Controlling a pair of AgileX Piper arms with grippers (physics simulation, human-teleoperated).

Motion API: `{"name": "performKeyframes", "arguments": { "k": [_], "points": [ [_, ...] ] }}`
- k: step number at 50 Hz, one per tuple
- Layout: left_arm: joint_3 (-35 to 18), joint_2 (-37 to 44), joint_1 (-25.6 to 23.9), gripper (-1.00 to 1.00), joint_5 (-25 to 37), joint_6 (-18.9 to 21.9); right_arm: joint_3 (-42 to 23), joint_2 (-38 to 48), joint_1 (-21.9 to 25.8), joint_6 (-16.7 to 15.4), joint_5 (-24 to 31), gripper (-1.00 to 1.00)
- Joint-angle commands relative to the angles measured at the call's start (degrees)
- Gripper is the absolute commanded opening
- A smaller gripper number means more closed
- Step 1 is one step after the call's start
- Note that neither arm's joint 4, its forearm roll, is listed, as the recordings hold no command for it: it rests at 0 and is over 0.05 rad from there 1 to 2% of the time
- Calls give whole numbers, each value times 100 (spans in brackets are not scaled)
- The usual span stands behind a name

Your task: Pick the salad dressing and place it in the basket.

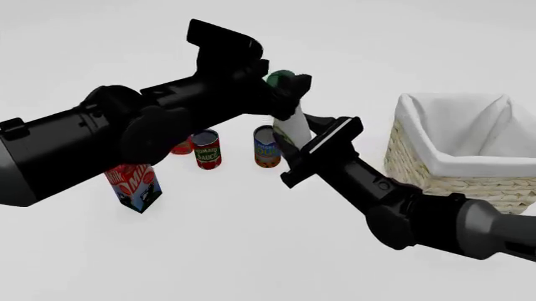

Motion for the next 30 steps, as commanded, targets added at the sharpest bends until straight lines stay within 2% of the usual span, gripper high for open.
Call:
{"name": "performKeyframes", "arguments": {
  "k": [1, 10, 17, 18, 20, 22, 30],
  "points": [
    [-44, -400, -92, 100, 100, 118, -10, 41, -10, 78, -40, -100],
    [-166, -1027, -30, 100, 268, 376, 4, 28, -11, 59, -35, -100],
    [-152, -1604, 235, 100, 332, 319, 35, -63, -25, 47, -4, -100],
    [-2, -1815, 399, 100, 219, 463, 57, -106, -18, 37, 2, -100],
    [36, -1861, 409, 100, 246, 398, 60, -130, -30, 44, 16, -100],
    [209, -2043, 580, 100, 98, 512, 80, -168, -30, 42, 19, -100],
    [800, -2453, 921, 100, -170, 409, 158, -281, -72, 57, 4, -100]
  ]
}}
